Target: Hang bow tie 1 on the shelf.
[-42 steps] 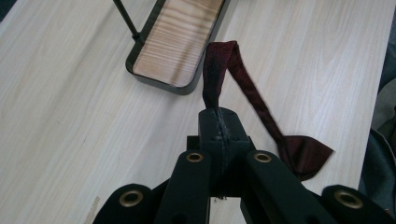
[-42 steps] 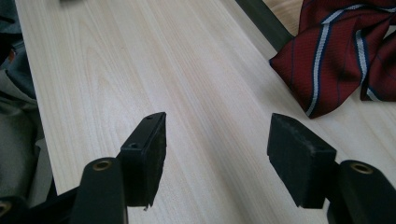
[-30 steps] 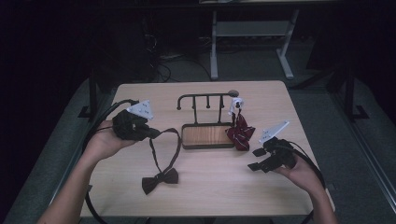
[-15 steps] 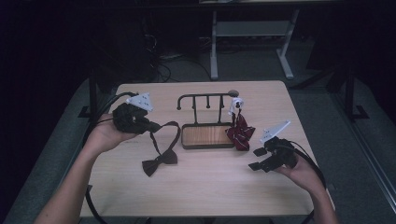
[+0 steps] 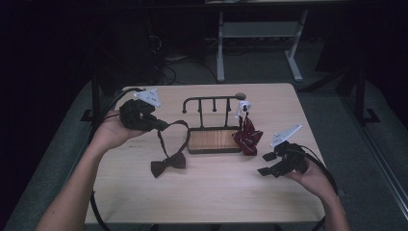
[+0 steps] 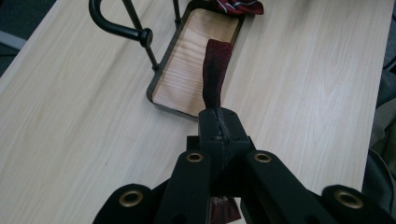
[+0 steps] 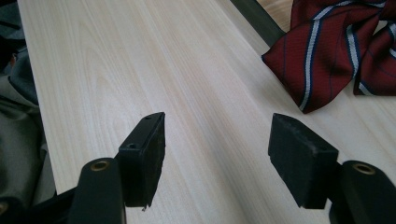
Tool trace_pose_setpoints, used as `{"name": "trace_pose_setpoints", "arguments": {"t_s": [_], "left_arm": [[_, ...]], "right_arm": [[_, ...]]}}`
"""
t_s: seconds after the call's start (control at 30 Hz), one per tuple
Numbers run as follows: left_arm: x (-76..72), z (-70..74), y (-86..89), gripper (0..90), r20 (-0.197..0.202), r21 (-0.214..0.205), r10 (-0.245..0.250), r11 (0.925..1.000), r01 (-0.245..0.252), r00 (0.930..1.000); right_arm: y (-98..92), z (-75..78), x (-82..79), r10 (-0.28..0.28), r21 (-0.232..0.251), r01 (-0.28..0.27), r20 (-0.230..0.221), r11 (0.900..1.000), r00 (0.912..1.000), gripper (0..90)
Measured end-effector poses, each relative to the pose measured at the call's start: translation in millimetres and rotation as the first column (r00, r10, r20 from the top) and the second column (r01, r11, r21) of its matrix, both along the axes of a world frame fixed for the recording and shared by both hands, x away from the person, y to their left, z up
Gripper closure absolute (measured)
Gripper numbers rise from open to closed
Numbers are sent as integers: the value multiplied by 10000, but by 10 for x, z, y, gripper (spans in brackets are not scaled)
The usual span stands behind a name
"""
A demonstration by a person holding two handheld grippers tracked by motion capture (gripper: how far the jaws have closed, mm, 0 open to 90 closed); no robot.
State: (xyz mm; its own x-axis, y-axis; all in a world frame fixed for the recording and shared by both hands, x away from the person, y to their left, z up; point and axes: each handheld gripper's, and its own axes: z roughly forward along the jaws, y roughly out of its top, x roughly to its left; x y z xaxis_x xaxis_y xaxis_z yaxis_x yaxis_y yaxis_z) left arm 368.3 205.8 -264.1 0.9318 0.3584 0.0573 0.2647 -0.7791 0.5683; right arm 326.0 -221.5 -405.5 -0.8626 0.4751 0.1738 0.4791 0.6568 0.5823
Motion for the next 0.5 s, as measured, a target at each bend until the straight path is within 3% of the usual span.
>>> {"name": "trace_pose_setpoints", "arguments": {"t_s": [0.5], "left_arm": [[143, 193, -94, 900, 181, 2, -3, 10000, 3, 9998]], "right_arm": [[-17, 8, -14, -63, -17, 63, -77, 10000, 9999, 351]]}}
